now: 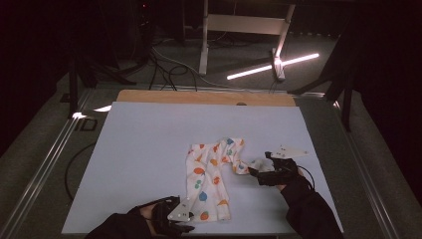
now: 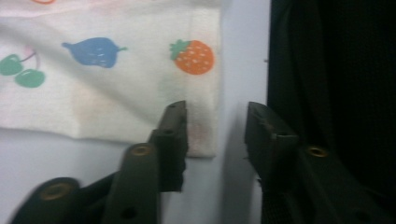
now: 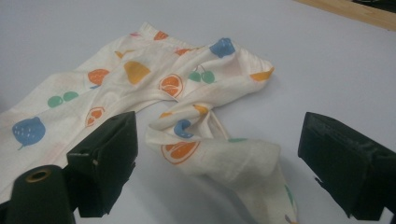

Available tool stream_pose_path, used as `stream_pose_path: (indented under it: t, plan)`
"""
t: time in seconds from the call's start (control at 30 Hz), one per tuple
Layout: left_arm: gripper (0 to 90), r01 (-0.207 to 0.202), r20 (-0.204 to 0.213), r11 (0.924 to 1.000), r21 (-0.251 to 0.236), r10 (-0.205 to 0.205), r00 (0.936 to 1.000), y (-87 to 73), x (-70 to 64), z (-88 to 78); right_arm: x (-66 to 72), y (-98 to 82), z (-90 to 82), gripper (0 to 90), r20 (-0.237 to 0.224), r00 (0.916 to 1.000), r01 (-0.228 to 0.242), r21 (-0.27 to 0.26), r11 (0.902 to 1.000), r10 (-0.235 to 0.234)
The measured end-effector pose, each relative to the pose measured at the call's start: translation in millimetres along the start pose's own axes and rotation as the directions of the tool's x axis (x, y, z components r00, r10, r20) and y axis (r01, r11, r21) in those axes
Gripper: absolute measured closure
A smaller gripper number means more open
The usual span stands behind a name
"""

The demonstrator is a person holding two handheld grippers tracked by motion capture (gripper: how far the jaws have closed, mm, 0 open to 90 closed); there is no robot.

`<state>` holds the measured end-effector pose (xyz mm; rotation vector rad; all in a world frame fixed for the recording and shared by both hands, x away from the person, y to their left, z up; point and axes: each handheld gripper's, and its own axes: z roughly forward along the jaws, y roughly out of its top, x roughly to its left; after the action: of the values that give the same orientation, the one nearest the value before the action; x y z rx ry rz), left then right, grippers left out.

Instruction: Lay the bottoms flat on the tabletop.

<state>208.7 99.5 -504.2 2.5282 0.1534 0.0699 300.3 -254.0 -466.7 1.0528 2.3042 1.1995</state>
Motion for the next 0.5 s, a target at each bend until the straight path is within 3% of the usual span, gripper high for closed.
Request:
stream_pose_path:
  t: [0.1,0.17,0.27,0.5]
  plan:
    - [79.8,0.002,-0.024,1.0,0.0,-0.002,0.9997,-0.4,2.2,-1.2,-1.1,-0.1,-0.6,12.4,-0.001,1.0,-0.005,0.0,1.0,0.005]
    - [88.0,0.0,-0.005,1.0,-0.001,0.0,1.0,-1.9,4.4,-4.0,-1.3,-0.1,-1.1,12.4,-0.002,1.0,-0.008,-0.005,1.0,0.008]
    - [89.1,-0.022,0.01,0.9997,0.015,0.022,0.9997,-4.7,5.5,-8.8,-1.8,-0.4,-2.0,12.4,0.0,0.9999,-0.012,-0.003,0.9999,0.012]
    - [89.1,-0.028,0.008,0.9994,0.022,0.028,0.9996,-12.6,10.5,-26.8,-0.9,0.1,-1.8,12.4,0.001,1.0,-0.009,-0.003,1.0,0.009]
